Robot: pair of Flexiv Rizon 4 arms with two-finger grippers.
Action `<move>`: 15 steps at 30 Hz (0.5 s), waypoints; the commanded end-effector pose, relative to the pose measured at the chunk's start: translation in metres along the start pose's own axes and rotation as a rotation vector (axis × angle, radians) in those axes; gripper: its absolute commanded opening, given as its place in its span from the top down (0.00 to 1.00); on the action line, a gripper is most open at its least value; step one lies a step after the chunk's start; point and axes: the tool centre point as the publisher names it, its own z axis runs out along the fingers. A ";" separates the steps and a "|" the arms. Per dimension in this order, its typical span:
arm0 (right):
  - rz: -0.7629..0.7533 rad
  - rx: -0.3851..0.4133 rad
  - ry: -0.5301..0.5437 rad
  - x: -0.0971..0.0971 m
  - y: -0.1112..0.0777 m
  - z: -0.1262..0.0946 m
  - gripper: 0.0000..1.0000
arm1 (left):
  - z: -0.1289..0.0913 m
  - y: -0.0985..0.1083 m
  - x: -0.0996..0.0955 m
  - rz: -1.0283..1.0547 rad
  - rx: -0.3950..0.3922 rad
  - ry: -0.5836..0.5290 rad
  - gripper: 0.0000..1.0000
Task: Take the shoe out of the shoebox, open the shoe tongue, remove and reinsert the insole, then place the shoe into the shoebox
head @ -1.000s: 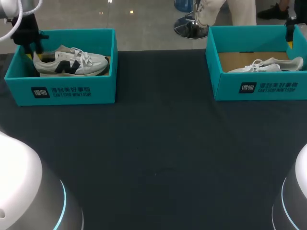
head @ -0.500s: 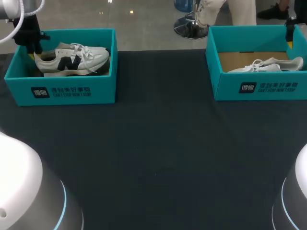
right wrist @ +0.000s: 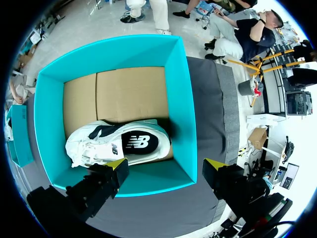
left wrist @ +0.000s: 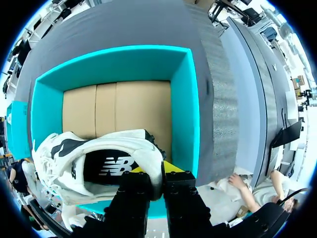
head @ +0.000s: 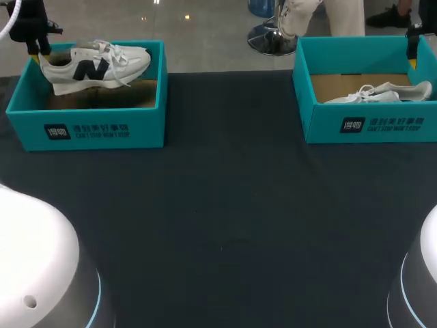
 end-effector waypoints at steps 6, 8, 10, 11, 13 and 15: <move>0.001 0.004 0.000 0.000 0.002 0.000 0.00 | -0.110 -0.018 0.006 0.004 -0.054 -0.017 1.00; 0.001 0.004 0.000 0.000 0.002 0.000 0.00 | -0.123 -0.018 0.008 0.002 -0.074 -0.012 1.00; 0.001 0.004 0.000 0.000 0.002 0.000 0.00 | -0.134 -0.016 0.009 0.012 -0.084 -0.013 1.00; 0.001 0.004 0.000 0.000 0.002 0.000 0.00 | -0.137 -0.015 0.009 0.009 -0.093 -0.006 1.00; 0.001 0.004 0.000 0.000 0.002 0.000 0.00 | -0.143 -0.013 0.011 0.011 -0.096 -0.008 1.00; 0.001 0.004 0.000 0.000 0.002 0.000 0.00 | -0.146 -0.012 0.012 0.016 -0.103 -0.006 1.00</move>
